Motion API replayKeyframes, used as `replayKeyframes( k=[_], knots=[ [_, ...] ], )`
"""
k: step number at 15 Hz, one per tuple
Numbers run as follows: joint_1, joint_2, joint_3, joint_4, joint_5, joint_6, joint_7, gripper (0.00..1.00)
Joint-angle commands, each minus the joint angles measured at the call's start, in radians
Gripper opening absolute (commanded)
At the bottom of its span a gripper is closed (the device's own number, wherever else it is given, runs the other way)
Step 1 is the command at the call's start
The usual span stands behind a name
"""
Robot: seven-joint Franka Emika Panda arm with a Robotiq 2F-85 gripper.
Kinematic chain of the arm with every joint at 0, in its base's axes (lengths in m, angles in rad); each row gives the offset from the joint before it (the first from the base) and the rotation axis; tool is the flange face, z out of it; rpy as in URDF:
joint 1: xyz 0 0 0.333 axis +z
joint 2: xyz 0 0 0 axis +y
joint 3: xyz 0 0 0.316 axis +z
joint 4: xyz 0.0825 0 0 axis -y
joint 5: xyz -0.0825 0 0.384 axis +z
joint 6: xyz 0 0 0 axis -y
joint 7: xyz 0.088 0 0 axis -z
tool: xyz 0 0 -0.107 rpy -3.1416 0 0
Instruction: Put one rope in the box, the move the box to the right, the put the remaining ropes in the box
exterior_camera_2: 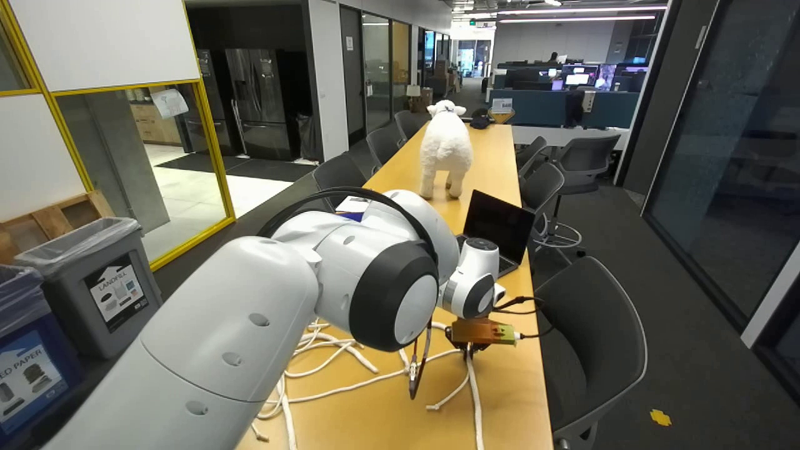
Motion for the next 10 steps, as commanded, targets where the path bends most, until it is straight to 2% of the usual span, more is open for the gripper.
replayKeyframes(
  k=[1,8,10],
  knots=[
    [-0.031,-0.011,0.050,-0.012,0.083,0.021,0.011,0.10],
    [-0.026,-0.132,0.132,-0.054,0.294,0.095,0.145,0.10],
    [-0.025,-0.173,0.165,-0.032,0.360,0.072,0.178,0.10]
  ],
)
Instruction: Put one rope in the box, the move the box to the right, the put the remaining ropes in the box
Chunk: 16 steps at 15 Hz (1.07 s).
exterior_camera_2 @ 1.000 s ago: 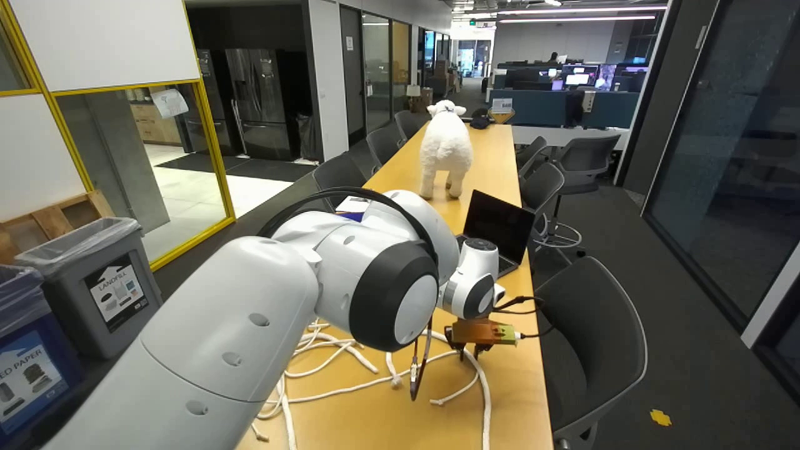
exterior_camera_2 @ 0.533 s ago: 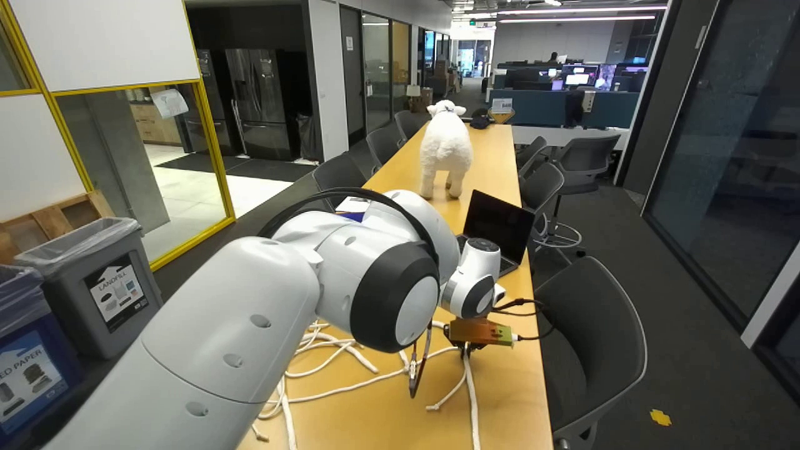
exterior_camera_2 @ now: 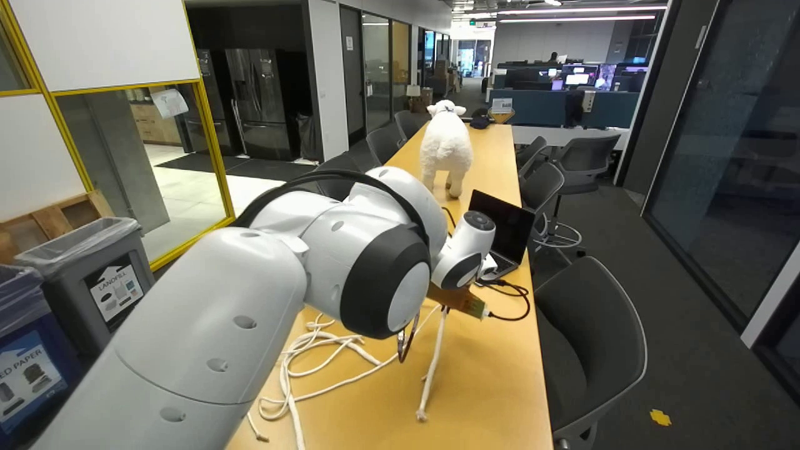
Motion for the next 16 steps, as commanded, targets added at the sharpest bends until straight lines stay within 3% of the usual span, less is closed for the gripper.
replayKeyframes(
  k=[1,7,16],
  knots=[
    [-0.001,-0.109,0.055,-0.007,0.113,-0.016,0.069,0.10],
    [0.068,-0.215,0.053,0.106,0.215,-0.069,0.203,0.10],
    [0.232,-0.252,-0.007,0.324,0.157,-0.086,0.413,0.10]
  ],
)
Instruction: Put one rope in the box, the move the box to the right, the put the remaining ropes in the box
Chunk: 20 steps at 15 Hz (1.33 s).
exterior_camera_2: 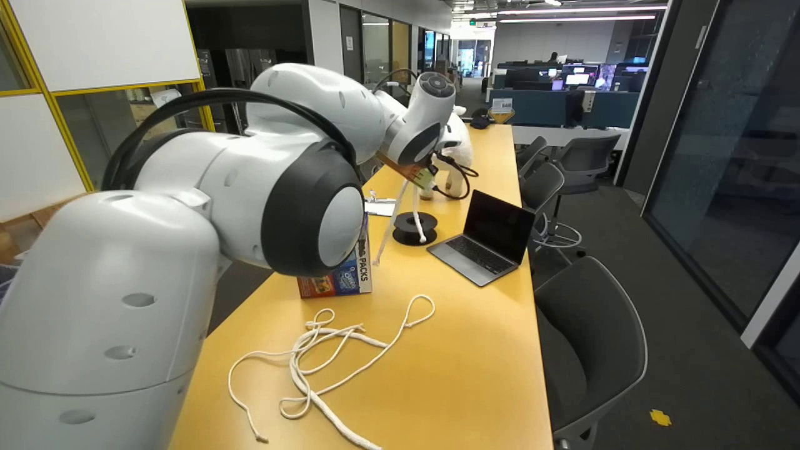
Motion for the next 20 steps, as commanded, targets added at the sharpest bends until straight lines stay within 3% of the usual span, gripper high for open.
replayKeyframes(
  k=[1,7,15,20],
  knots=[
    [0.082,0.012,-0.042,0.123,-0.037,-0.035,0.097,0.10],
    [0.157,0.046,0.005,0.261,-0.029,-0.092,0.120,0.10],
    [0.191,0.144,0.113,0.403,-0.019,-0.319,0.047,0.10],
    [0.199,0.209,0.117,0.468,-0.041,-0.304,-0.032,0.10]
  ],
)
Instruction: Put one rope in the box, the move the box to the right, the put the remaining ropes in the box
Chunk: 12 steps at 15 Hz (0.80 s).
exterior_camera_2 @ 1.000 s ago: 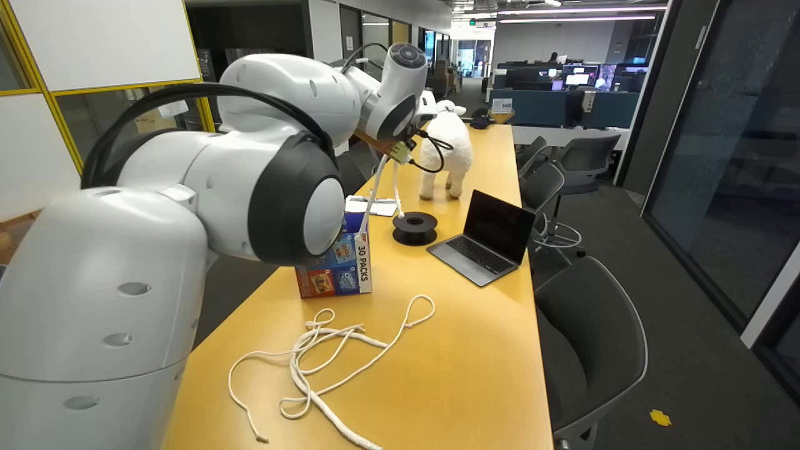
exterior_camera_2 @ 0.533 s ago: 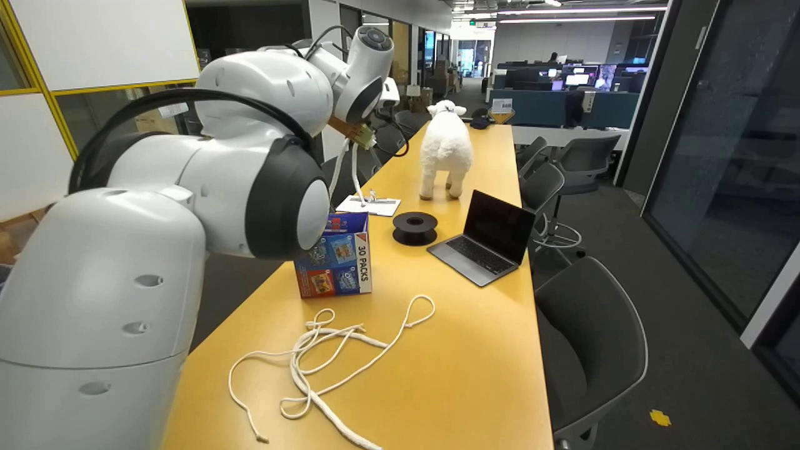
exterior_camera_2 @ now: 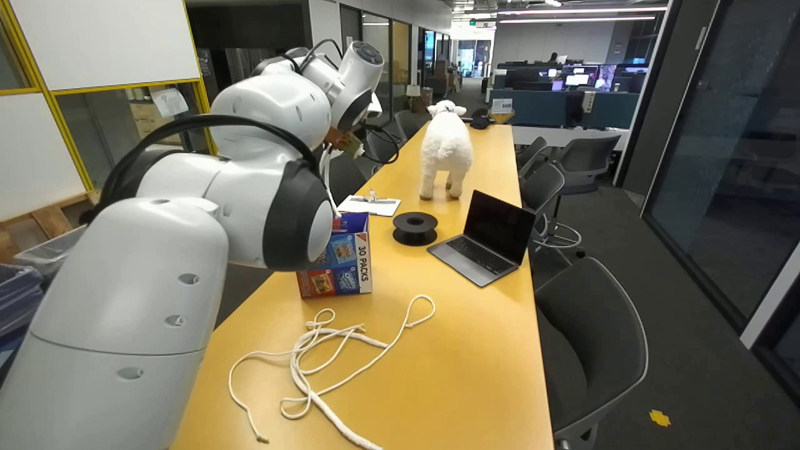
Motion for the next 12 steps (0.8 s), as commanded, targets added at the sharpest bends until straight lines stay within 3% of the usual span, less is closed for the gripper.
replayKeyframes(
  k=[1,12],
  knots=[
    [0.002,0.083,0.009,0.129,-0.005,-0.011,-0.055,0.10],
    [0.027,0.230,-0.024,0.330,-0.061,-0.057,-0.054,0.10]
  ],
)
